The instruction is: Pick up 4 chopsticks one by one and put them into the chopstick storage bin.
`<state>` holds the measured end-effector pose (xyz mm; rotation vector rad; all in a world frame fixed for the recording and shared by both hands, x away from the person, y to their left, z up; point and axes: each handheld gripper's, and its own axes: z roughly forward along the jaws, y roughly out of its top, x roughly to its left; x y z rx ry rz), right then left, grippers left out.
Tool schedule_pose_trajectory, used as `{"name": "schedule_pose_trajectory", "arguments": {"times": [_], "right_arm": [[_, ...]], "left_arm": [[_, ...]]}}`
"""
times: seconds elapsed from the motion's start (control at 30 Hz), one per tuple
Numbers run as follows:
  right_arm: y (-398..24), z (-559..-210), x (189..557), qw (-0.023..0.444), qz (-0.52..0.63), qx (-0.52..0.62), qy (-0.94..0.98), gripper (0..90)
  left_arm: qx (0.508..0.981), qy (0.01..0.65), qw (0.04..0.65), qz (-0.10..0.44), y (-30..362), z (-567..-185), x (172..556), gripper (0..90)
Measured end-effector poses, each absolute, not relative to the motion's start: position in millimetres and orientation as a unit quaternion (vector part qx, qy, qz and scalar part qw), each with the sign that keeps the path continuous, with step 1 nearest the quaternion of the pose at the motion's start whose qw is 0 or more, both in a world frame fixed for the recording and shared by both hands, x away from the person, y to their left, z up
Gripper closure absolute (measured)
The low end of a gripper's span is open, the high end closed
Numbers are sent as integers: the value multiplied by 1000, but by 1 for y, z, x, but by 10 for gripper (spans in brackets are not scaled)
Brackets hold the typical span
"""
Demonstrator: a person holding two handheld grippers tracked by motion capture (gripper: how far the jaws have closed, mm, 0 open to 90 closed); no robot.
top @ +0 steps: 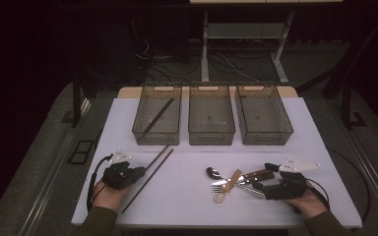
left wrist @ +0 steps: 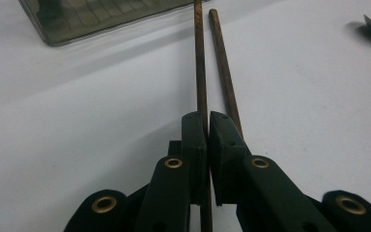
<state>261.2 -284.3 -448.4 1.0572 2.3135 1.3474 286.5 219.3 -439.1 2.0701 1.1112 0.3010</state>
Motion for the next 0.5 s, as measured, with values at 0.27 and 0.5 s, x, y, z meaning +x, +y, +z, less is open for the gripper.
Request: {"name": "schedule_pose_trajectory", "arguments": {"times": [0.27,0.5], "right_arm": [[-284,-448,261,131,464,364,797,138],[-284,-449,261,131,463,364,797,138]], "left_arm": [[822,407,384,106,214,-433,284,859],[828,387,392,103,207,-427,282,858]]}}
